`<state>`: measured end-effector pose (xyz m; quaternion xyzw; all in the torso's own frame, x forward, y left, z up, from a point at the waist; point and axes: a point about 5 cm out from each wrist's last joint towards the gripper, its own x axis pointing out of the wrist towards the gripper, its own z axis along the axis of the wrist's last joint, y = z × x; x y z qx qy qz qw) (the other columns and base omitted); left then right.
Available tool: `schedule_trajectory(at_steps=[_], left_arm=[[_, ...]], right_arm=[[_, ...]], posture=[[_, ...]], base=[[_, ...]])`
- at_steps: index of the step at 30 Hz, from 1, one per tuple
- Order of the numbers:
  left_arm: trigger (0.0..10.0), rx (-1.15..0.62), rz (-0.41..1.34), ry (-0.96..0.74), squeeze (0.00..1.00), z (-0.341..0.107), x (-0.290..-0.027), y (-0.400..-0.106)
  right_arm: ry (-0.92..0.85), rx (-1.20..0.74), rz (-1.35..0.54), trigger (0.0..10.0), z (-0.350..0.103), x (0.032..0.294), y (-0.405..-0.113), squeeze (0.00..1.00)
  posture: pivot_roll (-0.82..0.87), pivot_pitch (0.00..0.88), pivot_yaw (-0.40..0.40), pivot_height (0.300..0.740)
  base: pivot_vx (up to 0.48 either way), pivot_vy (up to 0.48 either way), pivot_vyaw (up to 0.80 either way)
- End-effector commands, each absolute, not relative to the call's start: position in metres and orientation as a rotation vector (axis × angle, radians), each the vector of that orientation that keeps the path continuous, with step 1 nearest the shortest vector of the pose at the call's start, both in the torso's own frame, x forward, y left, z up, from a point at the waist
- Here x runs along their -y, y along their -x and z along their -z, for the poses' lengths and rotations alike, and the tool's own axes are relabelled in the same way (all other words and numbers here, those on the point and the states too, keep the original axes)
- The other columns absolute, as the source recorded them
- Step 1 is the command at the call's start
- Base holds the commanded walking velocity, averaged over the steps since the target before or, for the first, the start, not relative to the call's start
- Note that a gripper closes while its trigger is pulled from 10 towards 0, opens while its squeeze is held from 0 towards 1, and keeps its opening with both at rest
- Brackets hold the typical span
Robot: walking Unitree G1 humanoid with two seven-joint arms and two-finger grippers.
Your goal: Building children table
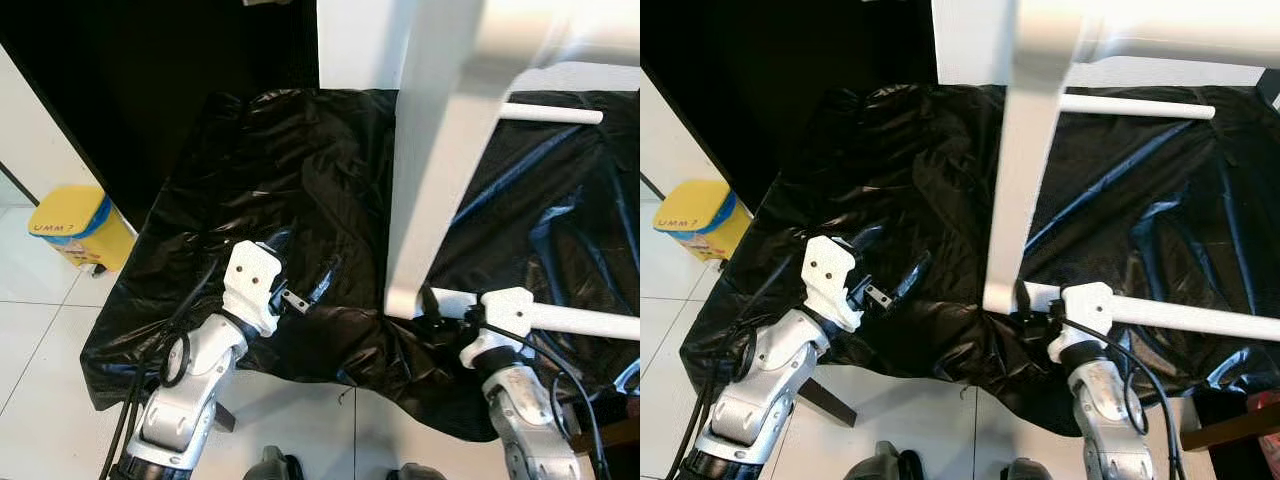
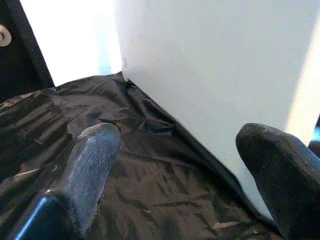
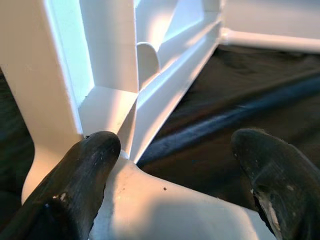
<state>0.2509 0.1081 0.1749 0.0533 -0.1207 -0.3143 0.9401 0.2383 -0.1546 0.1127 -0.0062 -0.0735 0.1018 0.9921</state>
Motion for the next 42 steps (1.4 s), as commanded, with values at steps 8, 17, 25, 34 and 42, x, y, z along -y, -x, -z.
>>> schedule_trajectory(at_steps=[8, 17, 25, 34, 42], left_arm=[[10.0, 0.215, 0.778, -0.115, 0.00, -0.172, -0.103, -0.241], [10.0, 0.186, 0.779, -0.090, 0.00, -0.169, -0.104, -0.239], [10.0, 0.213, 0.622, -0.052, 0.00, -0.167, -0.109, -0.253], [10.0, 0.155, 0.397, 0.074, 0.00, -0.161, -0.117, -0.285], [10.0, 0.155, 0.258, 0.165, 0.00, -0.142, -0.121, -0.298]], right_arm=[[-0.039, 0.162, -0.295, 10.0, -0.113, 0.123, -0.256, 0.00], [-0.008, 0.182, -0.244, 10.0, -0.113, 0.132, -0.255, 0.00], [-0.001, 0.226, 0.023, 10.0, -0.121, 0.169, -0.251, 0.00], [-0.022, 0.245, 0.163, 10.0, -0.128, 0.179, -0.271, 0.00], [0.032, 0.185, 0.137, 10.0, -0.111, 0.163, -0.276, 0.00]], posture=[[-0.07, 0.071, 0.021, 0.740], [-0.07, 0.071, 0.014, 0.740], [-0.09, 0.063, 0.019, 0.740], [-0.12, 0.023, 0.034, 0.740], [-0.13, 0.000, 0.036, 0.740]], base=[[0.000, 0.000, 0.00], [0.000, 0.000, 0.00], [0.000, 0.000, 0.00], [0.000, 0.000, 0.00], [0.000, 0.000, 0.00]])
